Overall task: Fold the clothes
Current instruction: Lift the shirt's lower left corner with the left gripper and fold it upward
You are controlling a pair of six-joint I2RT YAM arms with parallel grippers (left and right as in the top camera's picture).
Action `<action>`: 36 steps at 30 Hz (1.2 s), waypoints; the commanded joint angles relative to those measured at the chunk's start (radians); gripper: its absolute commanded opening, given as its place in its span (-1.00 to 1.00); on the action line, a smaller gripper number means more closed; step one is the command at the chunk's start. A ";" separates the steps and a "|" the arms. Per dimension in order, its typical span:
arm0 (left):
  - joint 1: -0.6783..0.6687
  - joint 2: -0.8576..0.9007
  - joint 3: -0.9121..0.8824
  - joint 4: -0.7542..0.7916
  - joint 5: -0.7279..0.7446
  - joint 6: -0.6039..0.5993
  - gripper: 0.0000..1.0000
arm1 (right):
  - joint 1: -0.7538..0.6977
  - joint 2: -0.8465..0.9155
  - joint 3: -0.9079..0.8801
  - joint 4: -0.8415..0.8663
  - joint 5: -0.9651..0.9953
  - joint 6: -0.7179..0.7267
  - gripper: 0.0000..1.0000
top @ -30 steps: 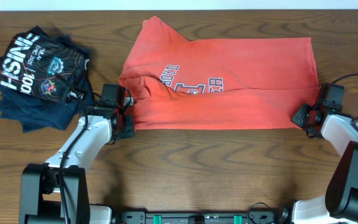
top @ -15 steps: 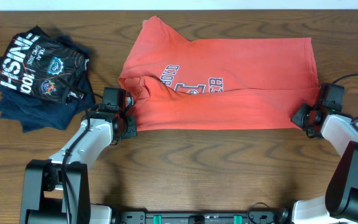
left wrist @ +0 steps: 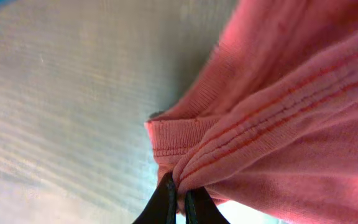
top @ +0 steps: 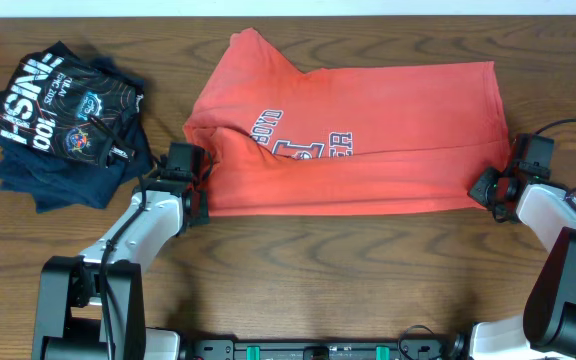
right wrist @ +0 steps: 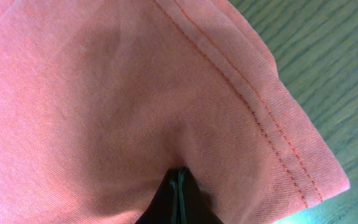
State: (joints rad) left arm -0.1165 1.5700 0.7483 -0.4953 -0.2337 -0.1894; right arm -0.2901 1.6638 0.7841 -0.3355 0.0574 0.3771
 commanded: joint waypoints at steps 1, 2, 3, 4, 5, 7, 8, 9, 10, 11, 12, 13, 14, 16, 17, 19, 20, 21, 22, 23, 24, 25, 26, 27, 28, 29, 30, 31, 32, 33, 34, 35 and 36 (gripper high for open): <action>0.009 0.010 -0.004 -0.066 -0.032 -0.049 -0.89 | -0.027 0.024 -0.034 -0.040 0.075 -0.003 -0.97; 0.009 0.009 -0.004 -0.088 -0.022 -0.060 -0.88 | -0.033 0.024 -0.034 -0.048 0.078 0.006 -0.97; 0.009 0.008 -0.004 -0.107 -0.011 -0.061 -0.88 | -0.039 0.024 -0.034 -0.054 0.079 0.015 -0.97; 0.009 0.005 -0.004 -0.125 -0.005 -0.061 -0.88 | -0.045 0.024 -0.034 -0.063 0.082 0.027 -0.97; 0.009 0.000 -0.004 -0.138 -0.002 -0.064 -0.88 | -0.053 0.024 -0.034 -0.075 0.082 0.038 -0.97; 0.009 -0.020 -0.004 -0.152 -0.002 -0.072 -0.88 | -0.064 0.024 -0.034 -0.094 0.083 0.046 -0.97; 0.009 -0.036 -0.004 -0.154 -0.002 -0.079 -0.88 | -0.068 0.024 -0.034 -0.101 0.085 0.051 -0.98; 0.009 -0.058 -0.004 -0.155 -0.002 -0.089 -0.88 | -0.074 0.024 -0.034 -0.110 0.085 0.056 -0.98; 0.009 -0.081 -0.003 -0.155 -0.003 -0.106 -0.88 | -0.079 0.024 -0.034 -0.116 0.085 0.056 -0.97; 0.009 -0.112 -0.001 -0.154 -0.003 -0.126 -0.88 | -0.084 0.024 -0.034 -0.119 0.085 0.056 -0.98; 0.009 -0.140 0.003 -0.151 -0.002 -0.135 -0.87 | -0.086 0.024 -0.034 -0.118 0.084 0.056 -0.97; 0.009 -0.170 0.010 -0.143 -0.002 -0.138 -0.47 | -0.087 0.024 -0.034 -0.118 0.085 0.056 -0.98; 0.009 -0.204 0.016 -0.125 -0.002 -0.138 0.10 | -0.087 0.024 -0.034 -0.117 0.085 0.056 -0.97; 0.009 -0.265 0.028 -0.071 -0.002 -0.138 0.33 | -0.087 0.024 -0.034 -0.117 0.085 0.056 -0.97; 0.009 -0.293 0.032 -0.032 -0.001 -0.138 0.34 | -0.087 0.024 -0.034 -0.117 0.084 0.056 -0.97; 0.009 -0.327 0.032 0.047 0.015 -0.138 0.33 | -0.087 0.024 -0.034 -0.116 0.084 0.056 -0.97; 0.009 -0.332 0.032 0.080 0.025 -0.138 0.33 | -0.087 0.024 -0.034 -0.116 0.084 0.056 -0.96; 0.009 -0.330 0.032 0.123 0.047 -0.138 0.33 | -0.087 0.024 -0.034 -0.116 0.084 0.056 -0.95; 0.009 -0.321 0.032 0.160 0.071 -0.138 0.33 | -0.087 0.024 -0.034 -0.116 0.084 0.056 -0.95; 0.009 -0.306 0.032 0.197 0.093 -0.138 0.33 | -0.087 0.024 -0.034 -0.116 0.084 0.056 -0.95; 0.009 -0.289 0.032 0.227 0.104 -0.138 0.33 | -0.087 0.024 -0.034 -0.117 0.084 0.056 -0.95; 0.009 -0.265 0.032 0.264 0.111 -0.138 0.33 | -0.087 0.024 -0.034 -0.116 0.084 0.056 -0.95; 0.009 -0.241 0.032 0.295 0.111 -0.138 0.32 | -0.087 0.024 -0.034 -0.117 0.083 0.056 -0.95; 0.009 -0.211 0.032 0.328 0.115 -0.138 0.32 | -0.087 0.024 -0.034 -0.117 0.080 0.056 -0.95; 0.009 -0.182 0.032 0.356 0.121 -0.141 0.32 | -0.087 0.024 -0.034 -0.117 0.079 0.056 -0.95; 0.009 -0.154 0.032 0.381 0.127 -0.151 0.32 | -0.087 0.024 -0.034 -0.116 0.074 0.056 -0.96; 0.010 -0.122 0.032 0.410 0.146 -0.164 0.32 | -0.087 0.024 -0.034 -0.115 0.073 0.056 -0.95; 0.010 -0.093 0.032 0.439 0.172 -0.168 0.32 | -0.087 0.024 -0.034 -0.114 0.073 0.056 -0.95; 0.011 -0.068 0.032 0.473 0.201 -0.169 0.32 | -0.087 0.024 -0.034 -0.114 0.073 0.056 -0.95; 0.014 -0.042 0.032 0.509 0.229 -0.179 0.32 | -0.087 0.024 -0.034 -0.114 0.073 0.056 -0.95; 0.019 -0.025 0.032 0.537 0.246 -0.205 0.32 | -0.087 0.024 -0.034 -0.114 0.073 0.056 -0.95; 0.029 -0.007 0.032 0.567 0.255 -0.260 0.33 | -0.087 0.024 -0.034 -0.114 0.073 0.056 -0.95; 0.038 0.002 0.032 0.587 0.260 -0.306 0.32 | -0.087 0.024 -0.034 -0.113 0.073 0.056 -0.95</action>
State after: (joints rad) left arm -0.1047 1.5440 0.7689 0.0505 -0.0364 -0.3729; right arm -0.3550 1.6485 0.7902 -0.4267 0.0620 0.4175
